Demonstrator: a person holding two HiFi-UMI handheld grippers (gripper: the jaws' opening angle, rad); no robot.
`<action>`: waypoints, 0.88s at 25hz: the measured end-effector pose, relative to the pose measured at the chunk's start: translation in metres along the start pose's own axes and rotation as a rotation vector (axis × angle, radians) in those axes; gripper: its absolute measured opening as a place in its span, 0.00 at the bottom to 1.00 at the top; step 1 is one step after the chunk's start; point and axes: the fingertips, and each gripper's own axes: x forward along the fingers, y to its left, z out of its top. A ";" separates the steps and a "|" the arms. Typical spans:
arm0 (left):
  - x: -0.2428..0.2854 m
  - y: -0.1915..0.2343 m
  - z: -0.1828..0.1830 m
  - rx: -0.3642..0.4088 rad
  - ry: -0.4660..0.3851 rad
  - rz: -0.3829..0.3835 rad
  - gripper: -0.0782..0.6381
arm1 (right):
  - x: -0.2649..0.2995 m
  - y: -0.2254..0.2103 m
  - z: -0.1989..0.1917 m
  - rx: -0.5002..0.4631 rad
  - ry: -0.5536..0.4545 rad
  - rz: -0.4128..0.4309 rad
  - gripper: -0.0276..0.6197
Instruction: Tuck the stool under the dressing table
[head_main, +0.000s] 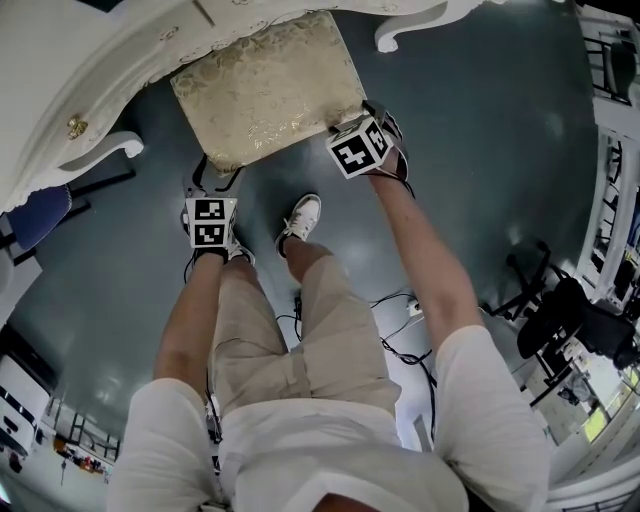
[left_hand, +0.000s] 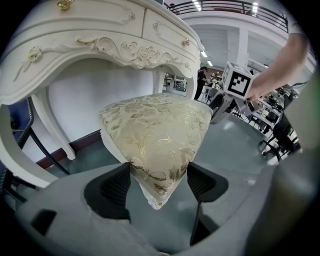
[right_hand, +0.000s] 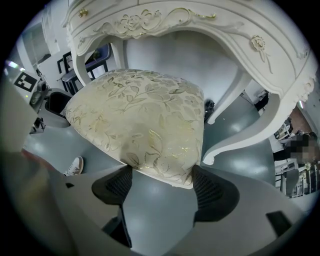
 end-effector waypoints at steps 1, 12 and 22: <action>0.000 0.001 0.000 -0.001 -0.001 0.001 0.61 | 0.000 0.000 0.002 0.000 -0.002 0.001 0.63; 0.004 0.009 0.006 -0.018 -0.010 0.008 0.61 | 0.003 -0.001 0.012 -0.001 -0.016 0.002 0.62; 0.009 0.023 0.013 -0.024 -0.005 0.014 0.61 | 0.008 -0.005 0.031 -0.011 -0.042 0.000 0.62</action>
